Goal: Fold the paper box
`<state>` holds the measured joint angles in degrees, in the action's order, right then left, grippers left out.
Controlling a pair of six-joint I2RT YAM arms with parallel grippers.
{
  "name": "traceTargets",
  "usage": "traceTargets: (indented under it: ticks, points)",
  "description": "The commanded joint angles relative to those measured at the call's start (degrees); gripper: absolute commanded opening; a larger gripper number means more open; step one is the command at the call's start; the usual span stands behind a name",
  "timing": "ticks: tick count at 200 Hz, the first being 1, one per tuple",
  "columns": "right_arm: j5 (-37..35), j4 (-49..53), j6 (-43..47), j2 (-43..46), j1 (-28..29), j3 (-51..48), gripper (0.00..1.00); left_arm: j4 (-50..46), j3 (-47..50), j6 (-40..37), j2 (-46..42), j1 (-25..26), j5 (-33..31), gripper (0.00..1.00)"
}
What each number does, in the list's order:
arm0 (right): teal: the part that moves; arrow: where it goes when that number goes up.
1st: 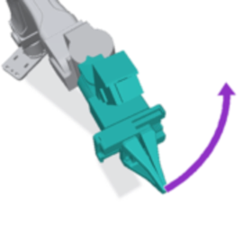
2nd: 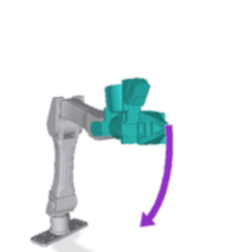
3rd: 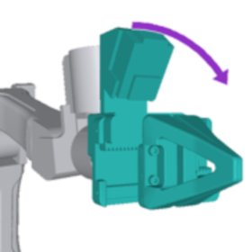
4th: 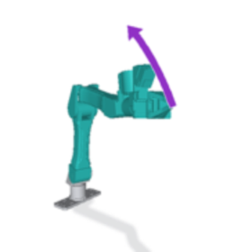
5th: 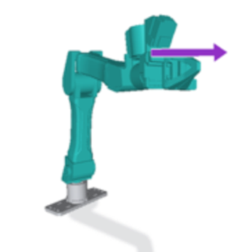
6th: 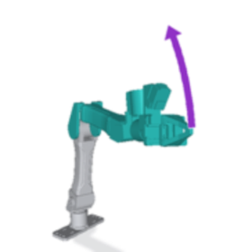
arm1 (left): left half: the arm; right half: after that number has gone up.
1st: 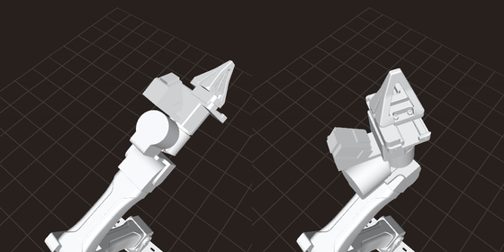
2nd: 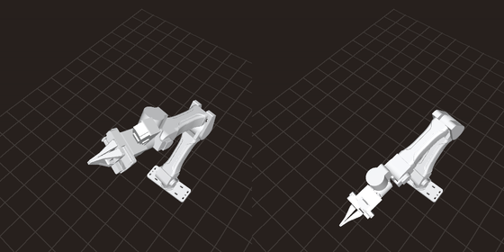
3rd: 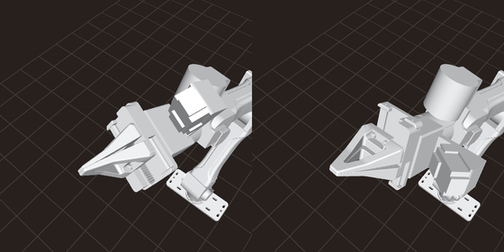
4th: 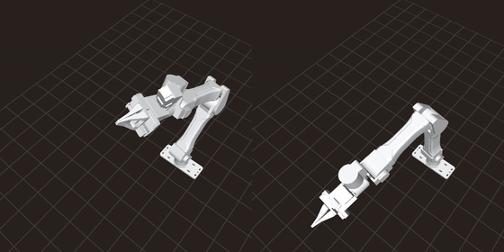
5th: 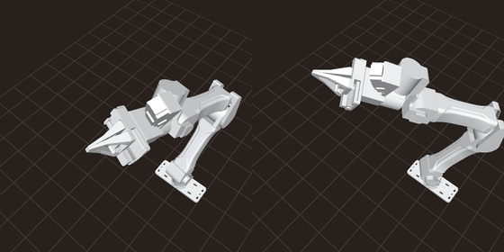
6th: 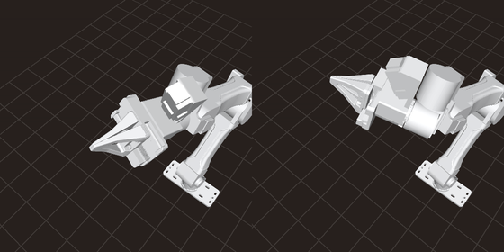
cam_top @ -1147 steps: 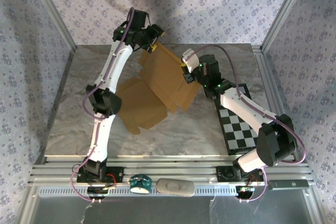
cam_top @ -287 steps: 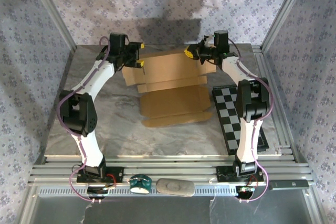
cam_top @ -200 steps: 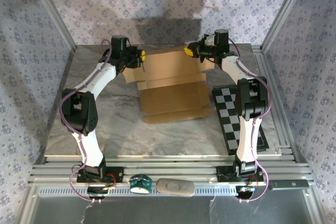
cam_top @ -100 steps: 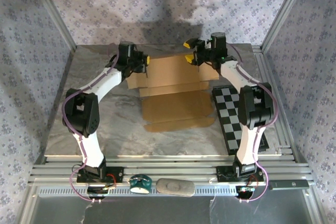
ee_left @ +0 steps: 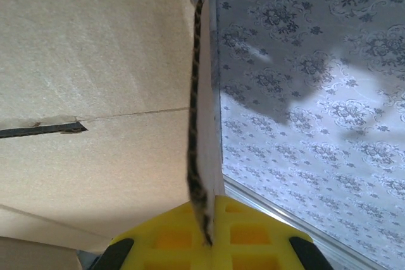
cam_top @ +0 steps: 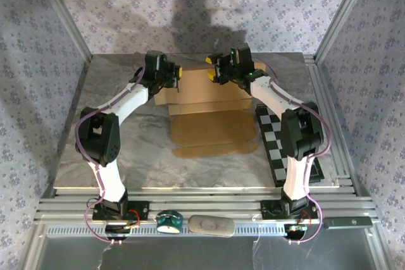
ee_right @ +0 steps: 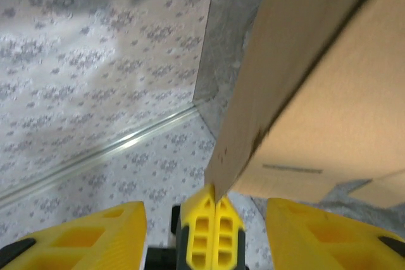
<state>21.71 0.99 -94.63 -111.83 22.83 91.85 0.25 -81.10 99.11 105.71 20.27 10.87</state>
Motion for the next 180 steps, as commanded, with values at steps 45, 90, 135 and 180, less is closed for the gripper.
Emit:
traceTargets:
  ticks: [45, 90, 135, 180]
  points:
    - [-1.5, 1.6, -1.5, -6.9, 0.0, 7.7, 0.43, 1.8, 0.7, -2.0, -4.4, 0.4, 0.0, 0.0]
    - [-1.2, 2.1, -2.4, -8.1, 0.3, 7.4, 0.36, 2.0, 1.5, -3.2, -5.3, 0.4, 0.0, 0.0]
    - [-2.2, 5.0, -2.7, -6.8, 0.8, 7.3, 0.47, 2.2, 1.3, -3.7, -5.0, 0.3, 0.2, 0.0]
    - [-6.0, 5.2, -5.2, -6.9, 1.3, 7.1, 0.41, 2.1, 0.9, -4.5, -5.0, 0.5, 0.4, 0.0]
